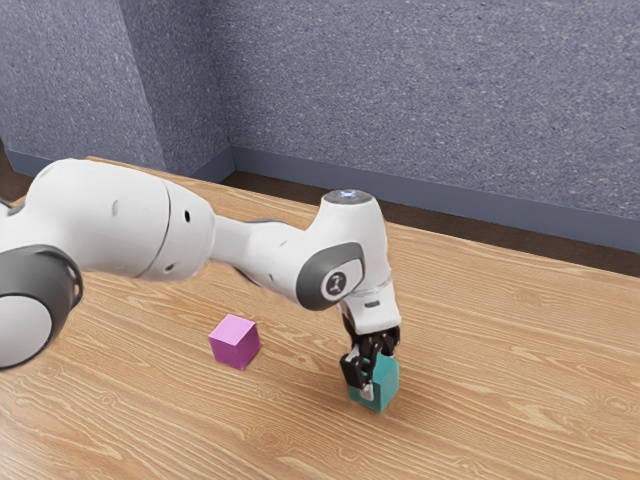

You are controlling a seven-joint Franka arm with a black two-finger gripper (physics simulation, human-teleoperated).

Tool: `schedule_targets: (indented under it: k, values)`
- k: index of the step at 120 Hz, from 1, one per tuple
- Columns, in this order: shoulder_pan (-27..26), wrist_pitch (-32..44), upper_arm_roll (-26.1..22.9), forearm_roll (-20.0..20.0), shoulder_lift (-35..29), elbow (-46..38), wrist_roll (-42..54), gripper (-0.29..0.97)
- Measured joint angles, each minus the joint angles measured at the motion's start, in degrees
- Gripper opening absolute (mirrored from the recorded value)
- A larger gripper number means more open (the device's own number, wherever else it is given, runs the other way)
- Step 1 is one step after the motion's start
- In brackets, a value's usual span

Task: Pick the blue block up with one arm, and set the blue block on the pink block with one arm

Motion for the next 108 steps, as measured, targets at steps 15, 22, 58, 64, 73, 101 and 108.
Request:
schedule_targets:
  k: [15,22,58,64,73,101,108]
  values:
    - [0.5,0.0,0.1,0.2,-2.5,-0.2,0.3,0.37]
    - [0.7,-0.2,0.1,0.3,-3.9,-0.4,0.4,0.37]
    - [4.8,-3.8,0.4,0.8,-12.4,-2.7,1.4,0.38]
    - [5.8,-4.5,0.4,0.9,-13.0,-2.8,1.8,0.38]
    - [7.7,-5.7,0.4,0.9,-13.9,-2.9,2.7,0.38]
    - [13.9,-10.7,0.6,2.6,-17.9,-5.5,5.5,0.38]
    - [15.3,-11.6,0.6,2.8,-18.0,-6.1,6.3,0.38]
